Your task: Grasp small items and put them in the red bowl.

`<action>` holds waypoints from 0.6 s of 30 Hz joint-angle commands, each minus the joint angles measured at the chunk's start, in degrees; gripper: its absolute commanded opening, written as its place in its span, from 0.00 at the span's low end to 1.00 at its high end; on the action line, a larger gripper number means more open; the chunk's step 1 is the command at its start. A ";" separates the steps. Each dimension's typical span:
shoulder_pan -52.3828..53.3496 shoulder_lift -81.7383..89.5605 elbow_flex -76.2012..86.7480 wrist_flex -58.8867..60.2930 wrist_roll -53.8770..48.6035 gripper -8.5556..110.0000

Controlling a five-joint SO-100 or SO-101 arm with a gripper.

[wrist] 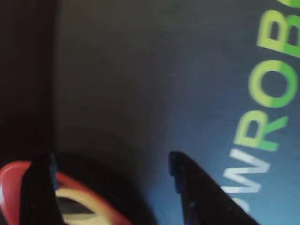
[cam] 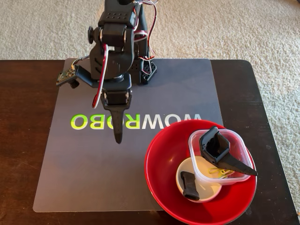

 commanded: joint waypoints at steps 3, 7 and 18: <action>-1.58 1.49 6.06 -4.48 -0.18 0.33; -2.46 0.62 6.15 -4.48 0.00 0.34; -6.42 -9.32 6.86 -5.45 0.53 0.50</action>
